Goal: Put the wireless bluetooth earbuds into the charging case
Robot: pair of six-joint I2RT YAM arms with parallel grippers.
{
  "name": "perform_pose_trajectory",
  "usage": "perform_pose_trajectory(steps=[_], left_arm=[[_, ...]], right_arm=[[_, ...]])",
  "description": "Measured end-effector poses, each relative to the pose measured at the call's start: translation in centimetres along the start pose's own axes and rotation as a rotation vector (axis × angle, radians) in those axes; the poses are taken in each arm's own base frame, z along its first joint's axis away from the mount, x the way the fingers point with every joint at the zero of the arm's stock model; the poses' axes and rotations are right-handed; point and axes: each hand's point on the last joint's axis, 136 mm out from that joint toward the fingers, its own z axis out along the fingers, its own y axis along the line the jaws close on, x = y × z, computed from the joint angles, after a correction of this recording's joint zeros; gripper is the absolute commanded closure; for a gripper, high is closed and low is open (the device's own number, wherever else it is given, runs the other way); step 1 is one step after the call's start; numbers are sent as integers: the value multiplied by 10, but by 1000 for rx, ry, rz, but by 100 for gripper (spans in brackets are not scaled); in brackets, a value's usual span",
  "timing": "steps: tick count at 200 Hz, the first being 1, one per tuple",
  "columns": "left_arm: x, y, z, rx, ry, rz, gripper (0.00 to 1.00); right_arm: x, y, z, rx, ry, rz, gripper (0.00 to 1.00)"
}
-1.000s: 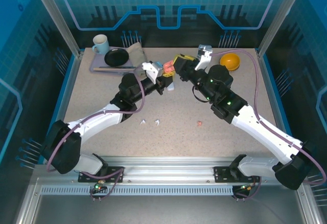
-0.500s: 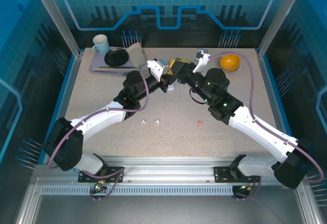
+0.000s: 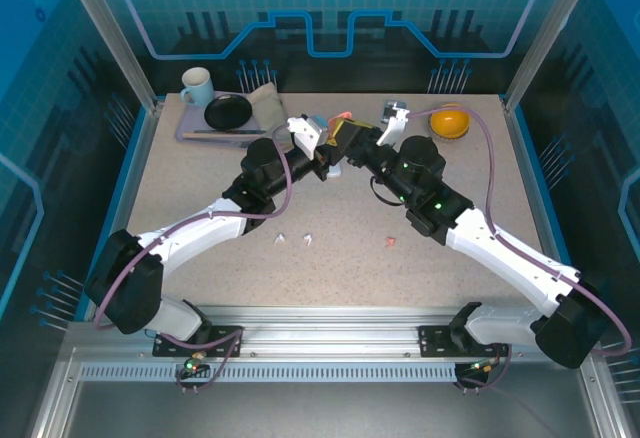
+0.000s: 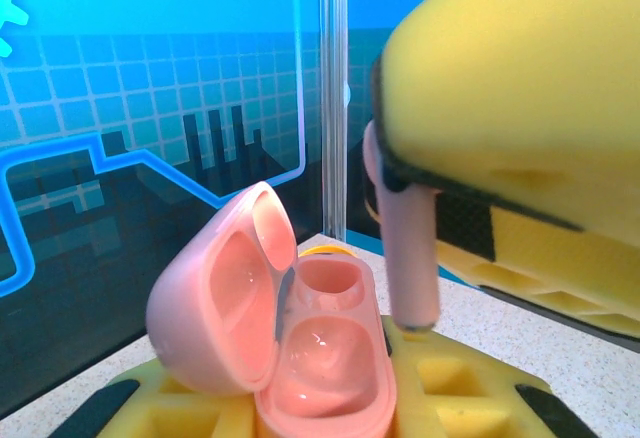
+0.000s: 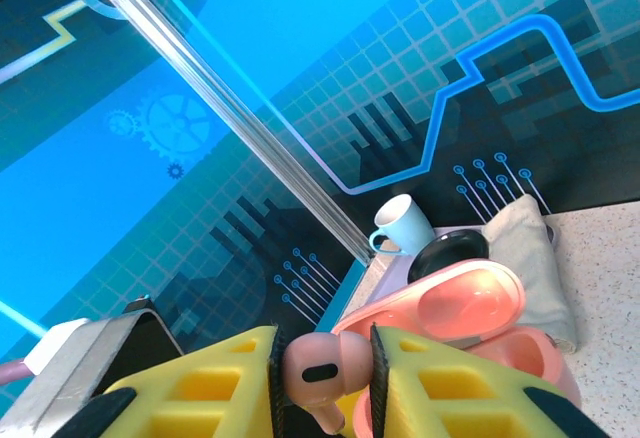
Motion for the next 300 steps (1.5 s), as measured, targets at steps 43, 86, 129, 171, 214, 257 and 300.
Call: perform_pose_trajectory(steps=[43, 86, 129, 171, 214, 257, 300], left_arm=[[-1, 0, 0, 0, -3, 1, 100], [0, 0, 1, 0, 0, 0, 100], [2, 1, 2, 0, 4, 0, 100], [4, 1, 3, 0, 8, -2, 100], [4, 1, 3, 0, 9, -2, 100], [10, 1, 6, 0, 20, -4, 100], [10, 1, 7, 0, 20, -4, 100]], right_arm=[[7, -10, 5, 23, 15, 17, 73], [8, -13, 6, 28, 15, 28, 73], [10, -15, 7, 30, 20, 33, 75], [11, -17, 7, 27, 26, 34, 75], [11, -17, 7, 27, 27, 34, 75], [13, -20, 6, 31, 29, 34, 75], [13, -17, 4, 22, 30, 34, 75]])
